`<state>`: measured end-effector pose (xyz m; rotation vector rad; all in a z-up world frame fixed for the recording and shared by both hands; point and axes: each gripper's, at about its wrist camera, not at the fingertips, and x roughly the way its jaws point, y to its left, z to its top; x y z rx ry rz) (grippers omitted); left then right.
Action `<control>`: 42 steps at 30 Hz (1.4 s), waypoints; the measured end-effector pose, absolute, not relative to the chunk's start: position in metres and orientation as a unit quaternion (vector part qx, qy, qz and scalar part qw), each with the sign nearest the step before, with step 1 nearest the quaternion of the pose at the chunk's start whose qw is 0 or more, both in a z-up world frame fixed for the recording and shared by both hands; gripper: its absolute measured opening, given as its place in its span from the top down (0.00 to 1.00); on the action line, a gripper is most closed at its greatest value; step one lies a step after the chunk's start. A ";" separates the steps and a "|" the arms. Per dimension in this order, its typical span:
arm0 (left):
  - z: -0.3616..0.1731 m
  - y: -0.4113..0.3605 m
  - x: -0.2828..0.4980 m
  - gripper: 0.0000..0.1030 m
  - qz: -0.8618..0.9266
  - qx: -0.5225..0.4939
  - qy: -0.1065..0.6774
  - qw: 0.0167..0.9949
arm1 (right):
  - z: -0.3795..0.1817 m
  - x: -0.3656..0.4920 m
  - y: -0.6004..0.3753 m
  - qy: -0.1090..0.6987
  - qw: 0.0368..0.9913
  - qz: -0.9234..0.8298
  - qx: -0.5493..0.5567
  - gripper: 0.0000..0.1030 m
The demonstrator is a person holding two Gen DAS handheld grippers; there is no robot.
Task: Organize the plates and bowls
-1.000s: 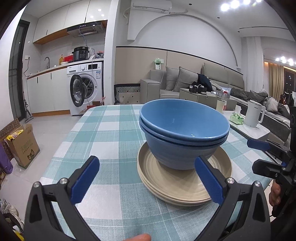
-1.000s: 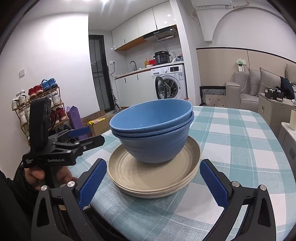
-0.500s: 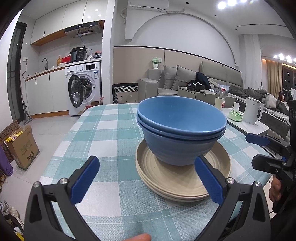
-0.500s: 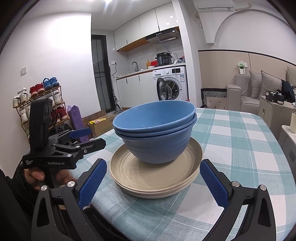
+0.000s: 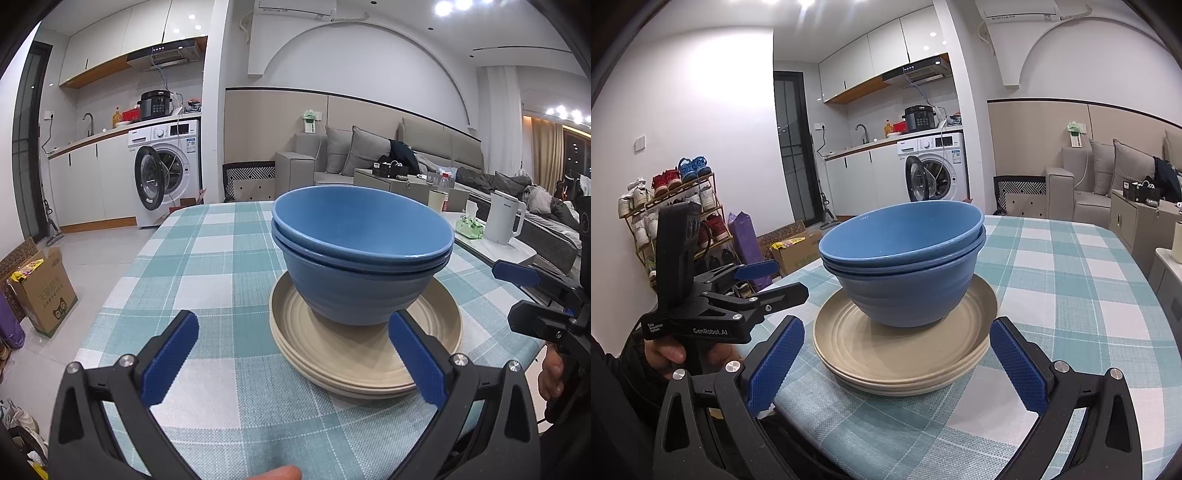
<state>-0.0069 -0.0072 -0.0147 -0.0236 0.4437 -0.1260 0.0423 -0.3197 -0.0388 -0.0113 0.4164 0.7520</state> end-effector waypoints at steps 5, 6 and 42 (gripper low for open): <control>-0.016 -0.008 -0.007 0.00 -0.064 -0.012 0.219 0.973 | -0.039 0.044 -0.320 0.205 0.907 0.367 -0.002 0.01; -0.016 -0.007 -0.007 0.00 -0.064 -0.013 0.219 0.974 | -0.038 0.043 -0.321 0.203 0.908 0.366 -0.001 0.01; -0.014 -0.008 -0.009 0.00 -0.066 -0.011 0.219 0.973 | -0.036 0.041 -0.322 0.200 0.908 0.367 -0.001 0.01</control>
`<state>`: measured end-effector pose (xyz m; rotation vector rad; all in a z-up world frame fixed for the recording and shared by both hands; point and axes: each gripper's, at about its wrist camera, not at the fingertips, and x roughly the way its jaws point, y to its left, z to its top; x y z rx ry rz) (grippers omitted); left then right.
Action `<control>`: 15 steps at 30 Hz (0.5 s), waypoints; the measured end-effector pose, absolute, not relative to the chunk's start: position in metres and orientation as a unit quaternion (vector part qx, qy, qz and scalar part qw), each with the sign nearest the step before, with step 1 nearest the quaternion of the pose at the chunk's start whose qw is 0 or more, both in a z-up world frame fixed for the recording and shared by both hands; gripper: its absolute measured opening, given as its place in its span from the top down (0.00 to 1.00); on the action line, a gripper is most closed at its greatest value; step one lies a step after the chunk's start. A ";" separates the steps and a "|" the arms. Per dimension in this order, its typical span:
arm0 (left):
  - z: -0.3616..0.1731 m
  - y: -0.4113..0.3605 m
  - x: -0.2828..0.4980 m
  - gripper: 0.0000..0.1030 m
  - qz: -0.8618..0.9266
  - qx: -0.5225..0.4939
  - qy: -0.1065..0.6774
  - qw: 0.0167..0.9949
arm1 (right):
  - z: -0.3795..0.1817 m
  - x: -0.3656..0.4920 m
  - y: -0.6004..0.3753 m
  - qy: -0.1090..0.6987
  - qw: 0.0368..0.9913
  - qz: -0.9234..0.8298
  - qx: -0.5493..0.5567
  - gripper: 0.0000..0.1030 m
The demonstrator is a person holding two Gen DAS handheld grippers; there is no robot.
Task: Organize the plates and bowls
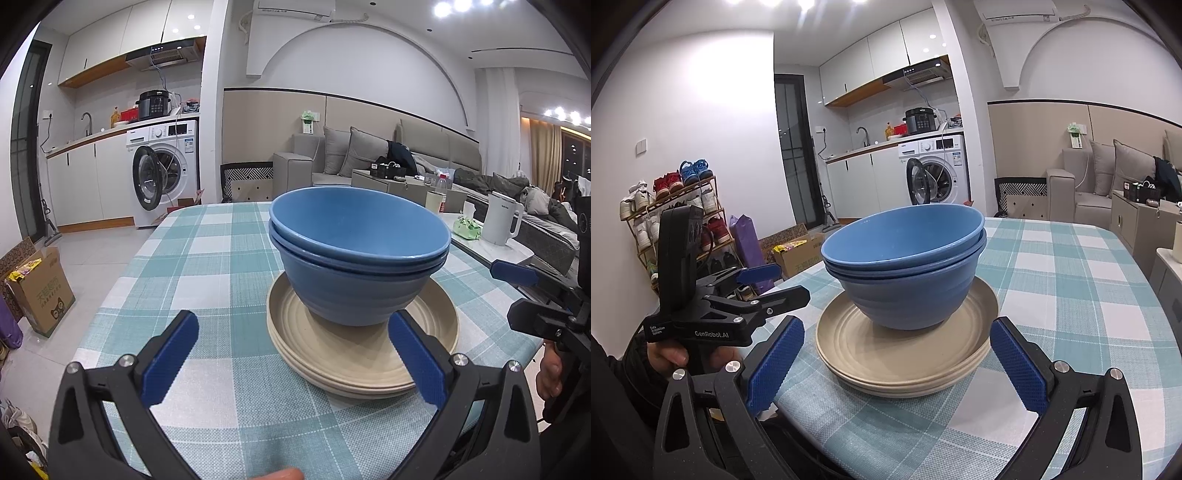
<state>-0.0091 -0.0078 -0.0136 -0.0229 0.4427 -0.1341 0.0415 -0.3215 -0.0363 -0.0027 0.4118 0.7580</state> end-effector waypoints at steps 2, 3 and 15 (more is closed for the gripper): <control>-0.014 -0.008 -0.008 0.00 -0.066 -0.011 0.221 0.973 | -0.036 0.041 -0.321 0.200 0.908 0.368 -0.002 0.01; -0.014 -0.008 -0.008 0.00 -0.066 -0.012 0.221 0.973 | -0.036 0.041 -0.321 0.201 0.908 0.368 -0.002 0.01; -0.013 -0.010 -0.009 0.00 -0.071 -0.008 0.219 0.973 | -0.038 0.041 -0.319 0.204 0.907 0.369 -0.003 0.01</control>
